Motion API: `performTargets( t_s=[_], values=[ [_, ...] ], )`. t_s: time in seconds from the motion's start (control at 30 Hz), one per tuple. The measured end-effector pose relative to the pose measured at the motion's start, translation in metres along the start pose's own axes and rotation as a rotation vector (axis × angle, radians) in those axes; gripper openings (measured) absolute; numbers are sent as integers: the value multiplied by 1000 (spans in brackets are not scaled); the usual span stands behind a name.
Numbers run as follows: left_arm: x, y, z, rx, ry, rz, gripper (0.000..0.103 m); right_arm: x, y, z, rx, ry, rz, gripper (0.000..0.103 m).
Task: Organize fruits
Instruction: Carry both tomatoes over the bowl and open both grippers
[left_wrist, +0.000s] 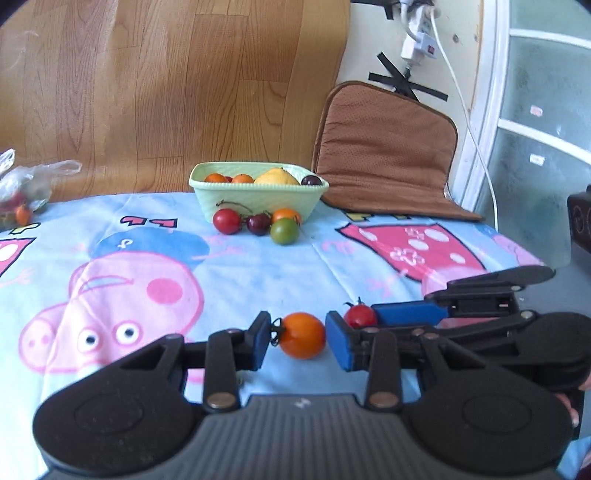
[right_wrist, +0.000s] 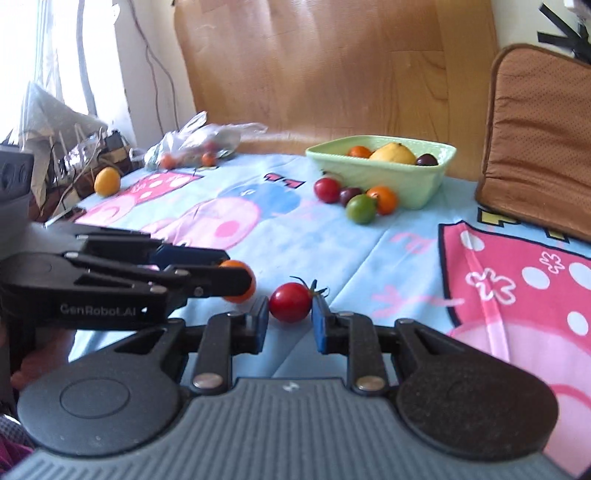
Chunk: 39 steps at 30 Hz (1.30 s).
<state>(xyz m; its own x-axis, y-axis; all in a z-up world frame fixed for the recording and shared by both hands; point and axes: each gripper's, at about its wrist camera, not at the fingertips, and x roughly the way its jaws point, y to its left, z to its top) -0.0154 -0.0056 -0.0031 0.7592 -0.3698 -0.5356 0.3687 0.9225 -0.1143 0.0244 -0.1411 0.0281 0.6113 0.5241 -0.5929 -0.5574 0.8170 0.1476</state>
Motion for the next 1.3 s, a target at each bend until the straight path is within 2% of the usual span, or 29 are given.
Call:
performTargets(
  t_s=[0.27,0.7,0.87,1.0,1.13,1.3],
  values=[
    [-8,0,-5,-1,-17,43,46,5,14,-7,-47,-9,-58,29],
    [-4,5,-3,-31,2,41,48,2,17,-7,-56,-4,-85,29],
    [5,10,1,-46,23,31,47,7,15,-5,-51,-2,-95,29],
    [10,13,0,-65,32,-6,37,7,12,-5,-50,-8,-87,27],
    [10,13,3,-70,17,-7,37,7,14,-5,-64,-20,-82,26],
    [15,21,28,-73,-11,-19,37,6,11,6,-71,-72,-91,26]
  ],
)
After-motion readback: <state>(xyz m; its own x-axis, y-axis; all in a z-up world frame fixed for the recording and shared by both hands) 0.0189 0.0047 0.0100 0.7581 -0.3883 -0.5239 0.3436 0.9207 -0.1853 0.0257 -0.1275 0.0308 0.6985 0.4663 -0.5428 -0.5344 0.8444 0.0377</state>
